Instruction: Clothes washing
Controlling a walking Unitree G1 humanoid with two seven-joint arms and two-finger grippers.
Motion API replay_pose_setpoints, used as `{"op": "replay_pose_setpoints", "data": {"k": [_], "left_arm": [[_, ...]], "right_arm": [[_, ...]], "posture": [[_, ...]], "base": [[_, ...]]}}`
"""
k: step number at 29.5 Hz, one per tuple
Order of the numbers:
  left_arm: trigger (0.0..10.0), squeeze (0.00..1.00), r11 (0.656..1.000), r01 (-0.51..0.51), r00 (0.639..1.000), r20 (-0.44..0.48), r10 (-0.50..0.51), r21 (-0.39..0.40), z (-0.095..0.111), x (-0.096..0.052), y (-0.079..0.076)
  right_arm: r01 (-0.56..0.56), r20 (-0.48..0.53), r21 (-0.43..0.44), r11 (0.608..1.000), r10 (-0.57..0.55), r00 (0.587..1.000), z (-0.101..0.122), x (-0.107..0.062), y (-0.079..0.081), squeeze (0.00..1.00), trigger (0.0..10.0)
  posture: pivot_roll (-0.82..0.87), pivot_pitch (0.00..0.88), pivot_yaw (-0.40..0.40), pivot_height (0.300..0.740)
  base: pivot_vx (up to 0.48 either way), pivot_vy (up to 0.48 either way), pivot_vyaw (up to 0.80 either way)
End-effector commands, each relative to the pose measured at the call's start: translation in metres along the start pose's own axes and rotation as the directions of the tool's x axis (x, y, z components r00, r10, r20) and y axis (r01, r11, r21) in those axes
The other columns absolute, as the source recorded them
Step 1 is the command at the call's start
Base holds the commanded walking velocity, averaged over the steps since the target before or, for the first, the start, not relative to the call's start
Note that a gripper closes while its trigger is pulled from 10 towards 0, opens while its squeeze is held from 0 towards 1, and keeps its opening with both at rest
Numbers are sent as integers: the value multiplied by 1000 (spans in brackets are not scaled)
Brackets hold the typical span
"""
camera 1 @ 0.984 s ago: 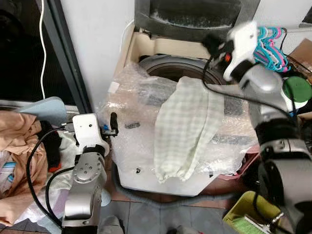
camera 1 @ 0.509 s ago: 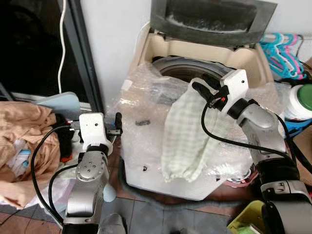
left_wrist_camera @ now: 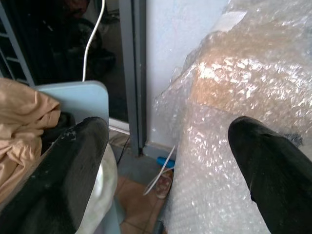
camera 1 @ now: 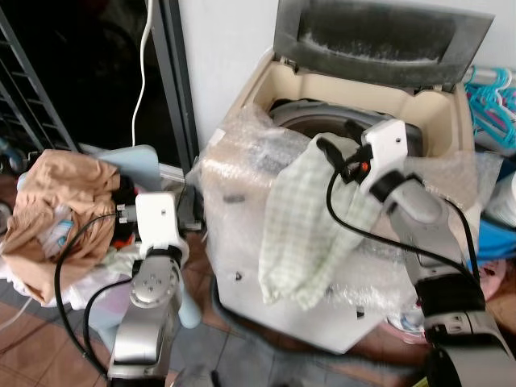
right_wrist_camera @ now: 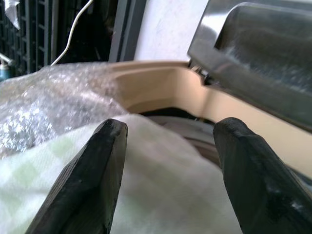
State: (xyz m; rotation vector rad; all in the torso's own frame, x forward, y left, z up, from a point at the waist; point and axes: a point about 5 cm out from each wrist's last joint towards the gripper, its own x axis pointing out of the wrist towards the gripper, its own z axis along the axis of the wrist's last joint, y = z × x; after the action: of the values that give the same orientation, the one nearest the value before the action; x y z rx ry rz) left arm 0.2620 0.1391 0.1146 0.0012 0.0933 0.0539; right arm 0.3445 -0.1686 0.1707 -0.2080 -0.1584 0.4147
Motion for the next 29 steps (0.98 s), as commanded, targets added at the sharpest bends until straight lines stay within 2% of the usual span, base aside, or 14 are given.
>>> {"op": "replay_pose_setpoints", "data": {"k": [1,2,3,4,7,10,15,16,17,18,21,23,26,29], "left_arm": [[10000,0,1000,6,1000,21,-7,16,7,4,0],[10000,0,1000,6,1000,26,-7,27,8,7,1],[10000,0,999,4,999,32,-5,38,11,12,3],[10000,0,999,2,999,36,-3,41,13,14,4],[10000,0,997,-10,999,42,6,77,15,18,9],[10000,0,997,1,1000,17,-3,81,15,12,11],[10000,0,984,128,991,-44,-123,127,3,-1,14],[10000,0,969,179,984,-45,-174,172,0,-3,15],[10000,0,969,179,984,-45,-174,172,0,-3,15],[10000,0,946,228,974,-41,-225,231,-4,-6,17],[10000,0,923,262,964,-38,-262,280,-10,-13,19],[10000,0,893,291,955,-41,-295,345,-20,-24,21],[10000,0,899,275,960,-52,-274,341,-26,-28,23],[10000,0,928,213,977,-42,-210,307,-27,-23,22]], "right_arm": [[1,-13,-10,1000,-1,1000,-2,1,3,1000,10000],[-3,-17,-5,1000,3,1000,-3,1,6,675,10000],[-4,-20,4,1000,4,1000,-5,2,7,525,10000],[-4,-20,7,1000,4,1000,-5,2,8,0,10000],[31,-22,16,999,-30,999,-7,1,5,0,10000],[94,-17,44,995,-93,996,-5,-1,0,0,10000],[93,-29,16,996,-92,995,-7,-1,3,0,10000],[92,-32,-16,996,-92,995,-9,-2,4,0,10000],[92,-32,-16,996,-92,995,-9,-2,4,0,10000],[78,-29,-54,995,-79,996,-11,-5,8,0,10000],[71,-24,-82,994,-73,997,-14,-10,14,0,10000],[142,-22,-56,988,-143,989,-17,-15,13,0,10000],[194,-3,-52,980,-194,981,-16,-17,13,0,10000],[273,-3,-21,962,-273,962,-18,-19,15,0,10000]], "posture": [[14,0,19,740],[18,0,26,740],[21,0,36,740],[19,0,40,740],[33,0,49,740],[48,0,49,740],[38,0,40,740],[35,0,36,740],[35,0,36,740],[27,0,32,740],[17,0,23,740],[25,0,8,740],[23,0,1,740],[15,0,3,740]], "base": [[0,0,0],[0,0,0],[0,0,0],[0,0,0],[0,0,0],[0,0,0],[0,0,0],[0,0,0],[0,0,0],[0,0,0],[0,0,0],[0,0,0],[0,0,0],[0,0,0]]}}
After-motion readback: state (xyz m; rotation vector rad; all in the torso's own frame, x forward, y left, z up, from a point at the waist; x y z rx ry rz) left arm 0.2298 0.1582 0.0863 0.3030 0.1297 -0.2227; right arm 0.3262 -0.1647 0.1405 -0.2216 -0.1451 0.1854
